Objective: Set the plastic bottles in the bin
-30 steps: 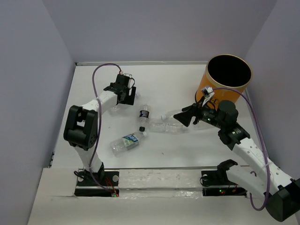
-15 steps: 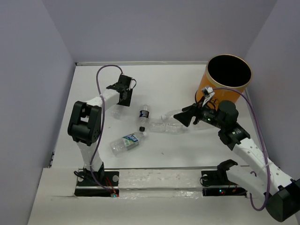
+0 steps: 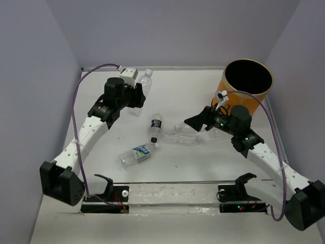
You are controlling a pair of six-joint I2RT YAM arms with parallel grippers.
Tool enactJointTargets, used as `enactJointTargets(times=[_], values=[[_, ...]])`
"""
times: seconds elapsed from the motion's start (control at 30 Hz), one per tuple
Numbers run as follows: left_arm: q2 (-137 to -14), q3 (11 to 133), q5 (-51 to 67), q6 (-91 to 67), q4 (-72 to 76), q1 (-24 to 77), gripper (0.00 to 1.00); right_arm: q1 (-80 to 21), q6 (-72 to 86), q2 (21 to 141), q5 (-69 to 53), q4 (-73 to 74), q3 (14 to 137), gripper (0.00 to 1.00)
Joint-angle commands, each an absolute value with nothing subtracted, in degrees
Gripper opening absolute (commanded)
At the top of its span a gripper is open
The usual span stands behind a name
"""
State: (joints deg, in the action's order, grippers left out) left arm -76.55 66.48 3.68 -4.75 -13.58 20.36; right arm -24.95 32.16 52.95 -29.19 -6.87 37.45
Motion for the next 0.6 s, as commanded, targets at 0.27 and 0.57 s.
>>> enactJointTargets(times=[0.27, 0.57], values=[[-63.6, 53.6, 25.8, -10.7, -2.4, 29.1, 0.45, -34.2, 39.1, 73.5, -28.4, -24.1, 51.1, 1.00], [-63.3, 53.5, 31.6, -9.0, -2.1, 30.8, 0.45, -35.9, 39.0, 79.2, -26.4, -25.8, 54.0, 1.00]])
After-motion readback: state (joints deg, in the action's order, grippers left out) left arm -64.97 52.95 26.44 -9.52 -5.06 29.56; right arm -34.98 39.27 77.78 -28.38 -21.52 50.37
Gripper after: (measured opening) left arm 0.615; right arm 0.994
